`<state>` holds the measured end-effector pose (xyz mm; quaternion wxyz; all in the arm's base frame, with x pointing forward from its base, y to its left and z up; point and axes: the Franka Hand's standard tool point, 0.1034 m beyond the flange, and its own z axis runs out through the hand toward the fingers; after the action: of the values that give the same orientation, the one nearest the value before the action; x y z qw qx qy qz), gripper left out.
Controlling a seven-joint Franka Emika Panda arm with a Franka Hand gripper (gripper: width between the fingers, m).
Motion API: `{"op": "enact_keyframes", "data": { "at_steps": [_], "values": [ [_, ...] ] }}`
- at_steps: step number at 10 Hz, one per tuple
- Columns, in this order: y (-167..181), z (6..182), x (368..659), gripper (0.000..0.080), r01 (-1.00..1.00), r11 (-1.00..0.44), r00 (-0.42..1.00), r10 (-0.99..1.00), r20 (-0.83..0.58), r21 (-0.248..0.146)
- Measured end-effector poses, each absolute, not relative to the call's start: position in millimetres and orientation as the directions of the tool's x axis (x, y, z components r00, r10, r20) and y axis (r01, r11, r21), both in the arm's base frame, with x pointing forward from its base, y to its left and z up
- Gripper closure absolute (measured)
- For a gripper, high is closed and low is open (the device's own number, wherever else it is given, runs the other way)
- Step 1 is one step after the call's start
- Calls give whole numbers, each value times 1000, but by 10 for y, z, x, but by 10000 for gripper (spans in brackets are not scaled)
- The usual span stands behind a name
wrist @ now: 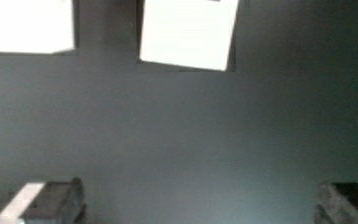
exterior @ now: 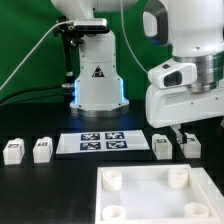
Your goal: Assemble one leg
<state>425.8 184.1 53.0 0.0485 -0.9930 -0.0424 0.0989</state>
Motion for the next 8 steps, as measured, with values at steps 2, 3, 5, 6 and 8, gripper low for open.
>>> {"op": "enact_keyframes", "data": {
  "at_steps": [2, 3, 5, 6, 8],
  "values": [
    [1814, 459, 4123, 151, 67, -994, 933, 94, -348, -89],
    [1811, 421, 4044, 151, 65, -995, 868, 95, -487, -79],
    [1847, 434, 4021, 151, 68, -995, 744, 100, -661, -74],
    [1881, 484, 4075, 151, 67, -995, 674, 97, -733, -71],
    [1906, 405, 4142, 151, 66, -995, 631, 103, -769, -79]
  ]
}}
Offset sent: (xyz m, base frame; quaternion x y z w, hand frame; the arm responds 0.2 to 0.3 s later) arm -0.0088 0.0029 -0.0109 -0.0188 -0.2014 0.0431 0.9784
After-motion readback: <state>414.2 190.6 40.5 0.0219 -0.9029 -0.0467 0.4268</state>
